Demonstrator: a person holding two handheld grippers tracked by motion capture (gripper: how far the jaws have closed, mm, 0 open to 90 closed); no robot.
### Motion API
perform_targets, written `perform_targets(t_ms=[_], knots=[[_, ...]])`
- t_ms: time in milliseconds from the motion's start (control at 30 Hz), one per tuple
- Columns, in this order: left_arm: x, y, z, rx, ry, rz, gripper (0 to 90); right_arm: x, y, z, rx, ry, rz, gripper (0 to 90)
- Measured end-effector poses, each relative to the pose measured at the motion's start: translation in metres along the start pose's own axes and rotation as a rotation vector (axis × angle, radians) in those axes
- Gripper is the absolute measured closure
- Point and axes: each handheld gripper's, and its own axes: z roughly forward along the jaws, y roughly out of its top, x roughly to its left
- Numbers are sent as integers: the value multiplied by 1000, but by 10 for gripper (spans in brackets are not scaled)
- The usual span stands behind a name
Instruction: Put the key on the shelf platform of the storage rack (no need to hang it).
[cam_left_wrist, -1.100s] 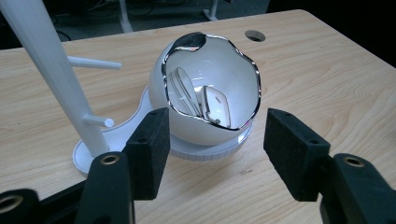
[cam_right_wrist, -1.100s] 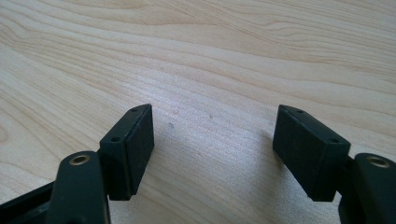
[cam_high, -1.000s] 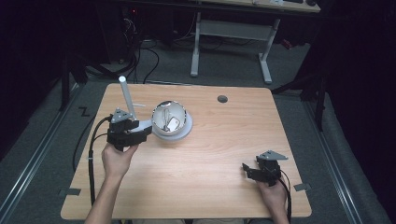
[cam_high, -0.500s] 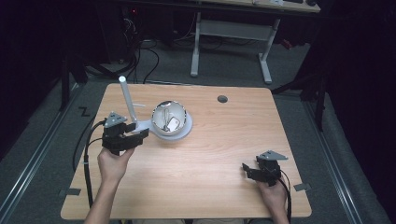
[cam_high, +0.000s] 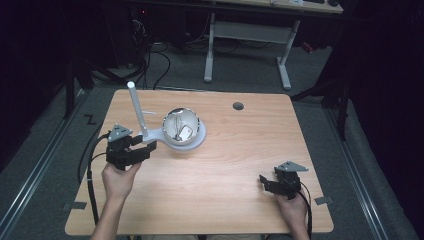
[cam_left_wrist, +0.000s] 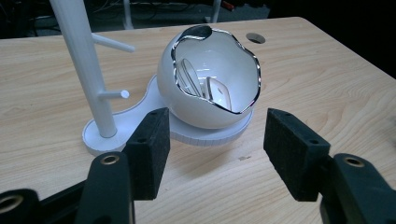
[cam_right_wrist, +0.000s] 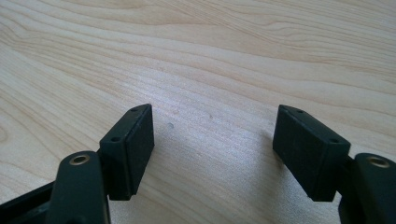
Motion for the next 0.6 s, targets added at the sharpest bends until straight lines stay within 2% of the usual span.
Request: perform_targets(t_ms=[600], knots=[[0,-13,-4,12,9,-2,415,0,0,0,0,0,0,297]])
